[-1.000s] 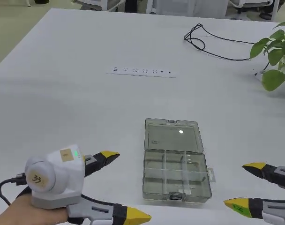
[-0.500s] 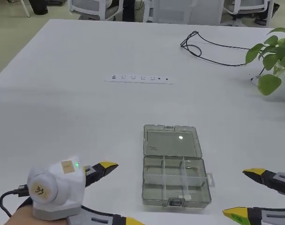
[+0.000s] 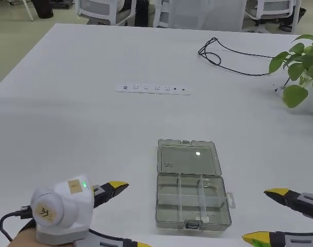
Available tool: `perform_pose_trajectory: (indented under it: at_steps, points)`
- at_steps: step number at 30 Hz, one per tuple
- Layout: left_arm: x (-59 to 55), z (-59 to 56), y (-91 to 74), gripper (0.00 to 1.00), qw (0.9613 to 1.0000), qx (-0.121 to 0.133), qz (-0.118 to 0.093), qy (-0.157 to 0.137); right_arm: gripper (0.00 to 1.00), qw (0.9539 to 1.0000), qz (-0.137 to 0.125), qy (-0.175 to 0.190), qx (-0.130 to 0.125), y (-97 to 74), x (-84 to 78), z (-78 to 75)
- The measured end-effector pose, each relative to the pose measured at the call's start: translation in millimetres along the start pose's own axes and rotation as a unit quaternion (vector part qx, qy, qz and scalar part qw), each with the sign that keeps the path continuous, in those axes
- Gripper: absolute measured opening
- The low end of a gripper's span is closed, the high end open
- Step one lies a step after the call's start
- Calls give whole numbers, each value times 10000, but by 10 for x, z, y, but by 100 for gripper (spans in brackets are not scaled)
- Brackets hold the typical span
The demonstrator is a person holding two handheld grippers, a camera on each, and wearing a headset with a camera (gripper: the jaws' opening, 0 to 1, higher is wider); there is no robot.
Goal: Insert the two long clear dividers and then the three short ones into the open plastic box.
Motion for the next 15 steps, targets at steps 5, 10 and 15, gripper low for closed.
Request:
perform_pose_trajectory:
  at_steps: [5, 10, 15]
  points:
    - [-9, -3, 0, 100, 10000, 2, 3, -2, 75, 10000, 1, -22, 1, -3, 11, -4]
    - [-6, -7, -7, 100, 10000, 1, -3, 1, 75, 10000, 0, -51, 12, 0, 24, 8]
    - [-13, -7, -9, 100, 10000, 20, 27, 2, 75, 10000, 0, -83, 42, 5, 40, 35]
Point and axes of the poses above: the centre of the closed fingertips' face, and the gripper's own axes: y roughly forward along the fingers, z roughly to its left, x roughly out of its top, the point moved 6 cm from there along -y, roughly backward along the fingers, and after that the axes turned 7 degrees about y, right-handed, at the moved point
